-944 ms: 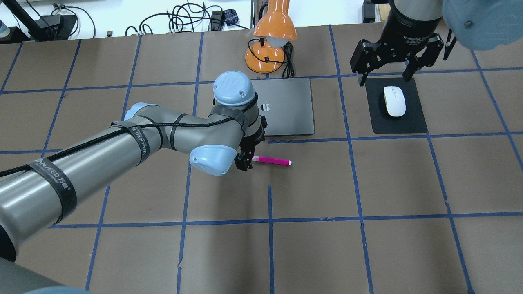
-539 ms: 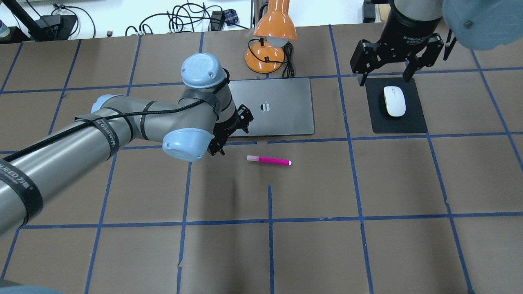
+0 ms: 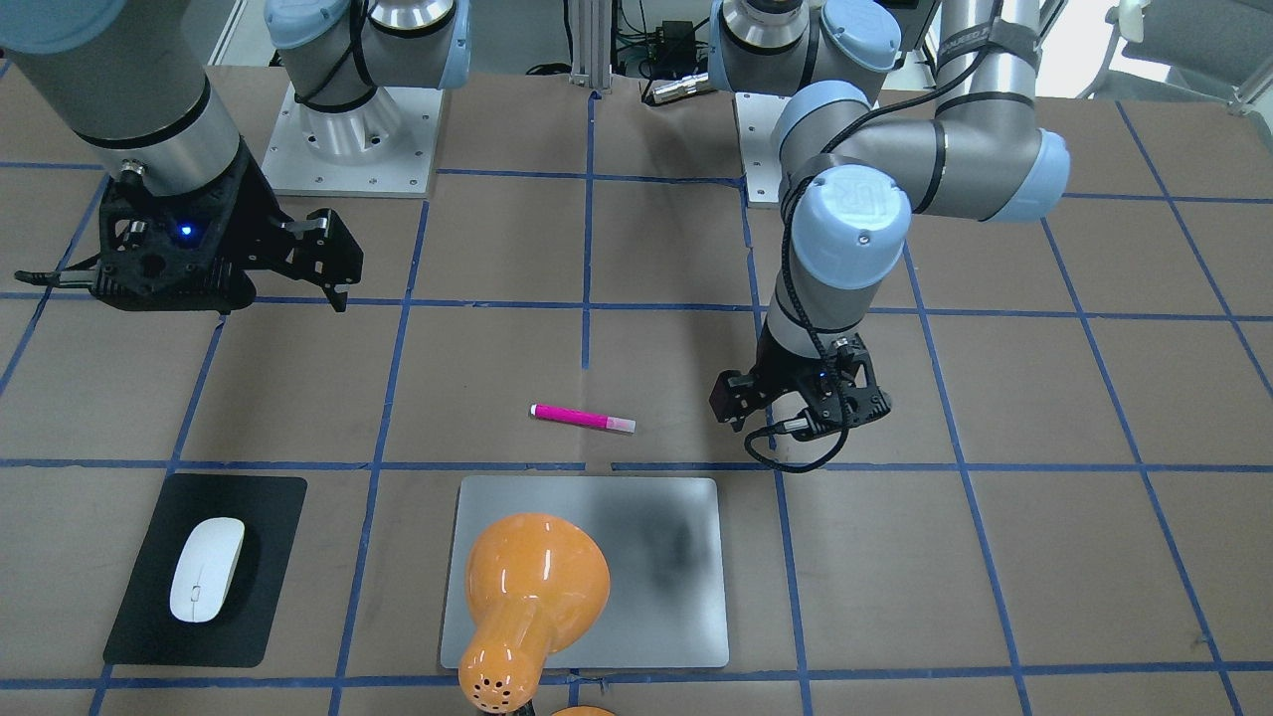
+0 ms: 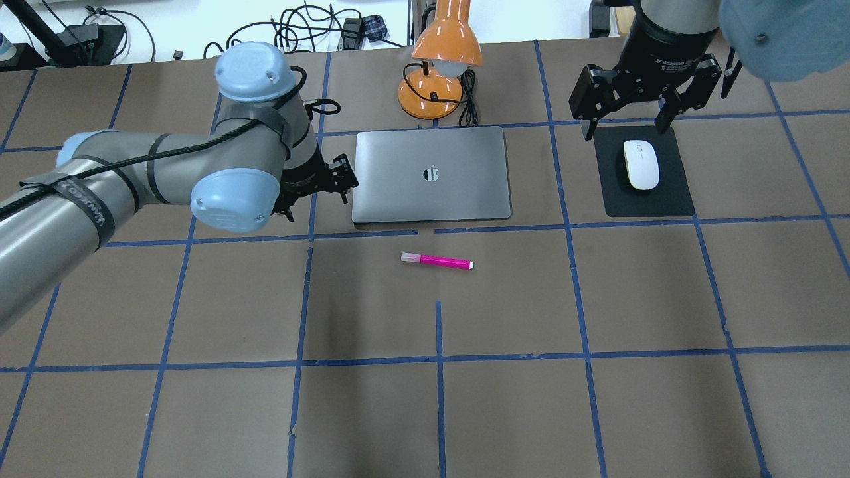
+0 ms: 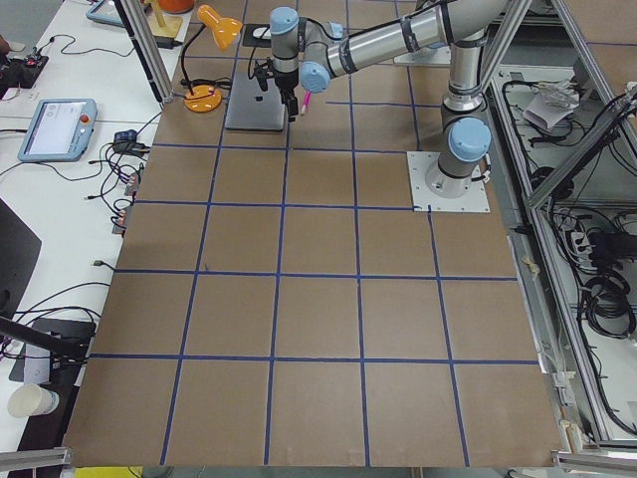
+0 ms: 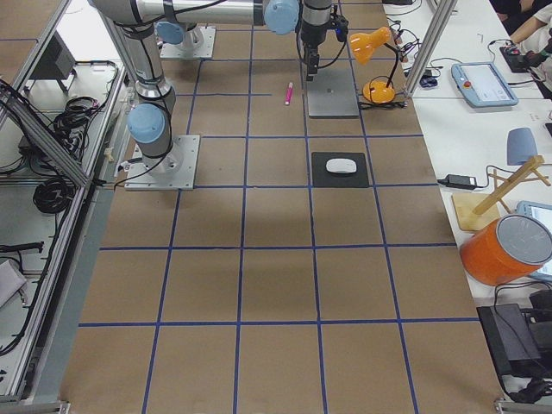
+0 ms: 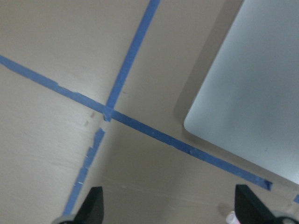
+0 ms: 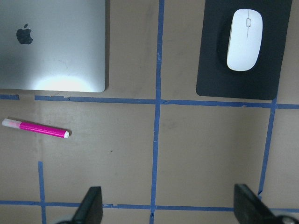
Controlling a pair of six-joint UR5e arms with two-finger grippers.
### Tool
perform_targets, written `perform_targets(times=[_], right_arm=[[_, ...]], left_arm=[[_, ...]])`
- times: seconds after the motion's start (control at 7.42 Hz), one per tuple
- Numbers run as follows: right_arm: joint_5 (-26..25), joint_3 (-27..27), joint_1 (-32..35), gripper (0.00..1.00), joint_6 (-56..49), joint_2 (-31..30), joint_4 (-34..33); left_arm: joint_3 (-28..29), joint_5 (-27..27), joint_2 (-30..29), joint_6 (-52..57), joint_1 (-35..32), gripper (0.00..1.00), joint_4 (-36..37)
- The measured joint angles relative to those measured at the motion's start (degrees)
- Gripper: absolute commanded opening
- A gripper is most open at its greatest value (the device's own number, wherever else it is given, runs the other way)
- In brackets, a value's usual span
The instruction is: Place pen and mouse around notebook
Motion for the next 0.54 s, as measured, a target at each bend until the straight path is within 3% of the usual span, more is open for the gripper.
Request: perform_targets(times=[0.27,0.54], right_arm=[[0.0,0.0,0.0,1.00,0.0,-0.1,0.0],[0.0,0.0,0.0,1.00,0.0,-0.1,0.0]], left_arm=[[2.8,-0.7,4.6,9.9,4.4,1.00,-9.5],[6.1,-2.5,9.1,12.8,6.8,1.00,-19.0]])
